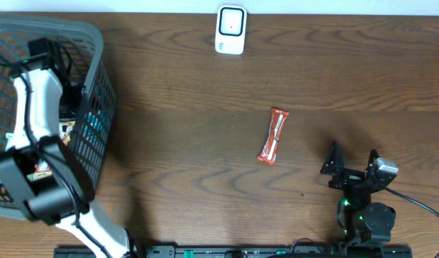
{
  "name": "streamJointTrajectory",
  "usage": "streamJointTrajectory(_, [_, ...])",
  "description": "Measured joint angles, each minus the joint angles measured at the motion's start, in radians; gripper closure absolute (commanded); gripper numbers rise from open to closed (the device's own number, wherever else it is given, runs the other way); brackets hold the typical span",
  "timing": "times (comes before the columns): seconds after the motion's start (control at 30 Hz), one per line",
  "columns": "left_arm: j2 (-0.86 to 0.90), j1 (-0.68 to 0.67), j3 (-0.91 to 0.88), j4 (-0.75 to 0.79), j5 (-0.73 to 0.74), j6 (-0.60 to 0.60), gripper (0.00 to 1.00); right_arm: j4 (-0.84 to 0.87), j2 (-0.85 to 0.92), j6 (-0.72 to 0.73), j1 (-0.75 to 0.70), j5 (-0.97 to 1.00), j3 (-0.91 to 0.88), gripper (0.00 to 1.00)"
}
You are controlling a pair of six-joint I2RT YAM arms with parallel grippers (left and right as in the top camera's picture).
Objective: Scan the item barcode
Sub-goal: 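Return the left gripper into the basket and grasp the blue mouthwash bottle, then carry the mouthwash bottle past the scanner and set it beside the snack bar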
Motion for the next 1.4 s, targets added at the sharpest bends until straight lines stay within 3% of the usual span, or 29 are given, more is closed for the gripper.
streamJointTrajectory(0.33, [0.066, 0.004, 0.000, 0.086, 0.108, 0.196, 0.02, 0.000, 0.000, 0.000, 0.000, 0.000, 0.000, 0.01])
streamJointTrajectory(0.9, [0.070, 0.000, -0.071, 0.227, 0.136, 0.231, 0.02, 0.000, 0.000, 0.000, 0.000, 0.000, 0.000, 0.01])
streamJointTrajectory(0.93, [0.075, 0.002, -0.080, 0.236, 0.136, 0.231, 0.04, 0.000, 0.000, 0.000, 0.000, 0.000, 0.000, 0.01])
streamJointTrajectory(1.0, [0.086, 0.003, -0.091, 0.243, 0.136, 0.225, 0.25, 0.000, 0.000, 0.000, 0.000, 0.000, 0.000, 0.01])
streamJointTrajectory(1.07, [0.090, 0.001, -0.092, 0.241, 0.154, 0.227, 0.38, 0.000, 0.000, 0.000, 0.000, 0.000, 0.000, 0.01])
streamJointTrajectory(1.17, [0.090, -0.002, -0.092, 0.240, 0.155, 0.238, 0.45, 0.000, 0.000, 0.000, 0.000, 0.000, 0.000, 0.01])
streamJointTrajectory(1.4, [0.090, -0.002, -0.092, 0.239, 0.155, 0.238, 0.48, 0.000, 0.000, 0.000, 0.000, 0.000, 0.000, 0.01])
